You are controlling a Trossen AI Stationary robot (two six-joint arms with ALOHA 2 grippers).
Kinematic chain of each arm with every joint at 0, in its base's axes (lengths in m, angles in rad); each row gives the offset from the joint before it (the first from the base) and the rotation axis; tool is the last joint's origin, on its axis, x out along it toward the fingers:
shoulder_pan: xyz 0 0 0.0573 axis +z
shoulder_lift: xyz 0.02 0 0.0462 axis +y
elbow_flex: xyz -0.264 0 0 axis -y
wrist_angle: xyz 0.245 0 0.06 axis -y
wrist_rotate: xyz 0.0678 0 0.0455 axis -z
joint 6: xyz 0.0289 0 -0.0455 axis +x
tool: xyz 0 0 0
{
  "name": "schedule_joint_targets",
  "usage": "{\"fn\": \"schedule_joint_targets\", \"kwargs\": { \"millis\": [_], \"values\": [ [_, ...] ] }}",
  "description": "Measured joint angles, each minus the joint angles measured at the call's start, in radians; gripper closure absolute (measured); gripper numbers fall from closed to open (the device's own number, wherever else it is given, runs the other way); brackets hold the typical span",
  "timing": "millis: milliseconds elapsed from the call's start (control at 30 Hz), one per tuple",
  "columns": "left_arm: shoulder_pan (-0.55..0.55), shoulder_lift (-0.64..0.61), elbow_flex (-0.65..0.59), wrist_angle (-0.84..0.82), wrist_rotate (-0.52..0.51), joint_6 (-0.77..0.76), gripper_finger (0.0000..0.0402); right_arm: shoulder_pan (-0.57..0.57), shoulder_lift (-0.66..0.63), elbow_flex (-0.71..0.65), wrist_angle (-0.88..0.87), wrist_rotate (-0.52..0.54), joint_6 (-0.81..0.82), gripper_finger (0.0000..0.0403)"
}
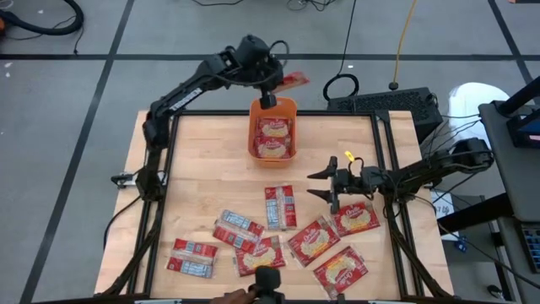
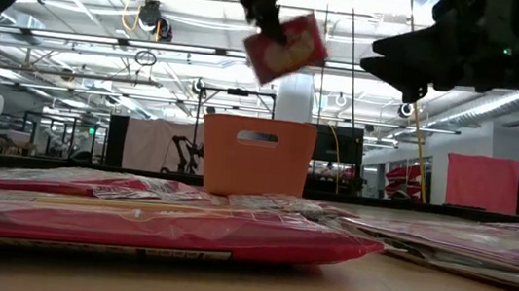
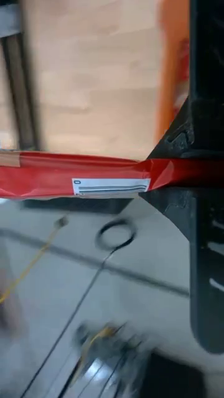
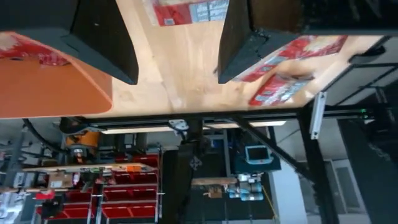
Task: Sort popcorn bags into baskets
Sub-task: Put the red popcorn bag into the orange bin
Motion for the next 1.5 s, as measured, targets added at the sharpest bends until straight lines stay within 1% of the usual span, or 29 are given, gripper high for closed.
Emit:
{"fn": "schedule_joint_targets", "kwargs": {
  "millis": [100,267,367,500,667,733,800,933,1000,1167,1500],
  "values": [
    [0.002,0.039,-0.002,-0.08,0.002,0.004,0.0381,0.012,0.0,-0.014,-0.005,0.03,0.0,0.0191],
    [-0.004,0.093,-0.002,-0.1,0.012,0.008,0.0369,0.015,0.0,-0.028,-0.009,0.106,-0.02,0.0191],
    [-0.001,0.12,-0.002,-0.109,0.008,0.022,0.0375,0.015,0.0,-0.028,-0.008,0.107,-0.023,0.0191],
    [0.012,0.124,-0.002,-0.121,0.004,0.021,0.0383,0.015,0.0,-0.028,-0.009,0.107,-0.027,0.0191],
    [0.034,0.134,0.0,-0.134,0.003,0.023,0.0368,0.014,0.0,-0.028,-0.009,0.107,-0.03,0.0191],
    [0.044,0.138,0.0,-0.164,0.004,0.027,0.0367,0.014,0.0,-0.028,-0.009,0.106,-0.029,0.0191],
    [0.054,0.14,-0.001,-0.203,0.015,0.043,0.037,0.014,0.0,-0.028,-0.009,0.104,-0.025,0.0191],
    [0.064,0.164,-0.001,-0.227,0.087,0.082,0.038,0.014,0.0,-0.028,-0.01,0.103,-0.024,0.0191],
    [0.064,0.18,-0.002,-0.222,0.106,0.104,0.0379,0.014,0.0,-0.028,-0.01,0.103,-0.024,0.0191],
    [0.062,0.222,-0.002,-0.221,0.104,0.124,0.0366,0.014,0.001,-0.028,-0.016,0.103,-0.021,0.0191],
    [0.063,0.281,-0.002,-0.26,0.106,0.124,0.0374,0.015,0.001,-0.028,-0.043,0.103,-0.019,0.0191]
  ]
}}
